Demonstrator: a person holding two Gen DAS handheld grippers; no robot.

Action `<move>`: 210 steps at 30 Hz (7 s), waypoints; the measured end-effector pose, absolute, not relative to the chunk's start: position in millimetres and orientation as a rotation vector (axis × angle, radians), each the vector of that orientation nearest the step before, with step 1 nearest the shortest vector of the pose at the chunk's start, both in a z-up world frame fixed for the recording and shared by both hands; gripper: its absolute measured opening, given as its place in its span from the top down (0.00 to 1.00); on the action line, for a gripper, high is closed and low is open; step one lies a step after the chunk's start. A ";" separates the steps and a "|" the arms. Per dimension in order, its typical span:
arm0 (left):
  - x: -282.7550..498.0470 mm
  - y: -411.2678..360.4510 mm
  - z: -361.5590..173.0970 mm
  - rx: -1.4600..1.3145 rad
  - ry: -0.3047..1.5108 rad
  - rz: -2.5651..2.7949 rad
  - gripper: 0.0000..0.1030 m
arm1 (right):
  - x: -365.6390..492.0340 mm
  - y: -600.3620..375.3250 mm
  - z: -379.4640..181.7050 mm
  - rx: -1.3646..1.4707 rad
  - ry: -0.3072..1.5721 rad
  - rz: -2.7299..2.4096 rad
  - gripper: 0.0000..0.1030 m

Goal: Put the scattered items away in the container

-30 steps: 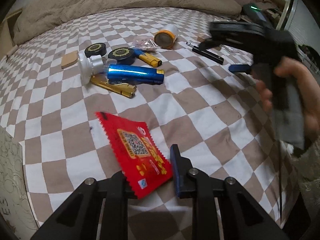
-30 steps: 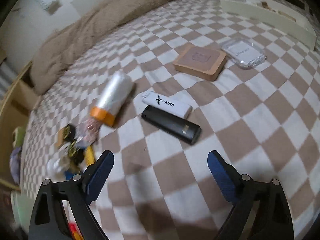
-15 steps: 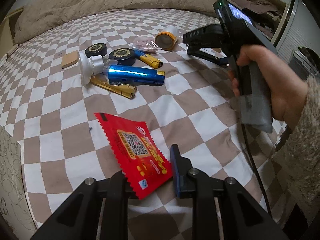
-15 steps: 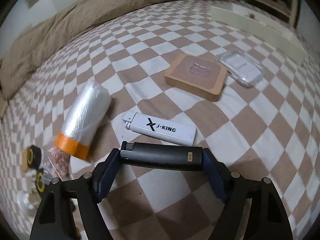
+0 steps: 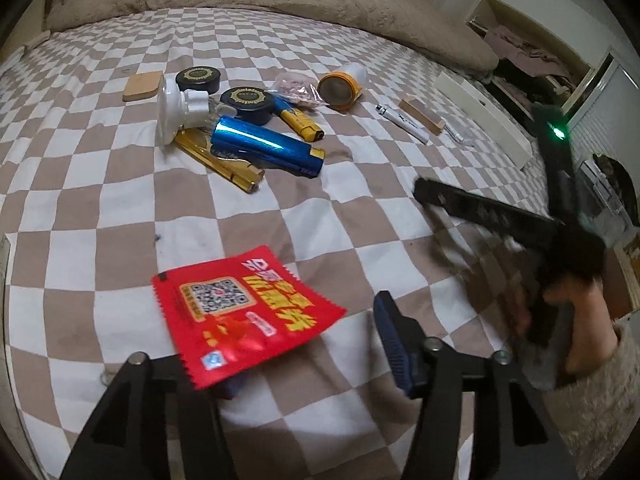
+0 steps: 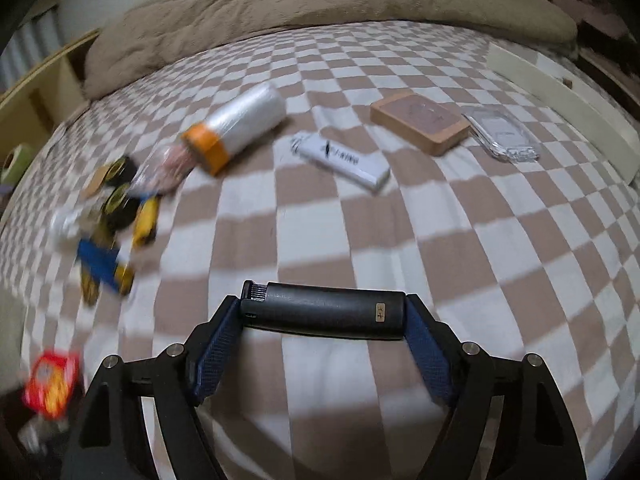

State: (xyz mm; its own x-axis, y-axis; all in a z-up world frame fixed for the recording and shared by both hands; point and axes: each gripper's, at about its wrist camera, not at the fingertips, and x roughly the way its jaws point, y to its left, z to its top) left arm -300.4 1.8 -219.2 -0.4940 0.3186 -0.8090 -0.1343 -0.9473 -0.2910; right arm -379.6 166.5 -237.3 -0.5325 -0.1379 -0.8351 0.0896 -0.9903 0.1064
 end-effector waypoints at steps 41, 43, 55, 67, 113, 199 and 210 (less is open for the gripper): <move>-295.5 -23.8 -213.5 -1.397 0.290 2.799 0.05 | -284.0 172.3 -216.9 1.279 -0.325 -2.339 0.22; -302.0 -24.9 -218.2 -1.404 0.309 2.792 0.05 | -283.9 173.0 -216.3 1.278 -0.335 -2.334 0.22; -308.0 -29.9 -225.8 -1.398 0.184 2.681 0.45 | -285.8 169.5 -218.0 1.289 -0.335 -2.309 0.22; -302.7 -27.5 -215.0 -1.367 0.179 2.737 0.71 | -284.9 171.7 -216.9 1.280 -0.348 -2.321 0.22; -296.9 -10.2 -227.7 -1.387 0.159 2.633 0.56 | -280.2 171.9 -212.3 1.269 -0.374 -2.292 0.22; -57.8 -230.9 -56.0 -0.954 -0.162 3.178 0.63 | -161.0 -15.9 -57.1 0.813 -0.222 -2.074 0.22; -40.6 -276.0 -78.3 -1.099 -0.118 3.225 0.63 | -147.5 -62.4 -59.0 0.837 -0.128 -2.000 0.22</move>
State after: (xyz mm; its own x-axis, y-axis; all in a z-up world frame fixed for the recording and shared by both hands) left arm -40.6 -276.0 -78.3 -0.7603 -0.2285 -0.6080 0.2722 -0.9620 0.0212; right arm -147.5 -62.4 -59.0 -0.3327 -0.7952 -0.5069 0.7242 -0.5598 0.4027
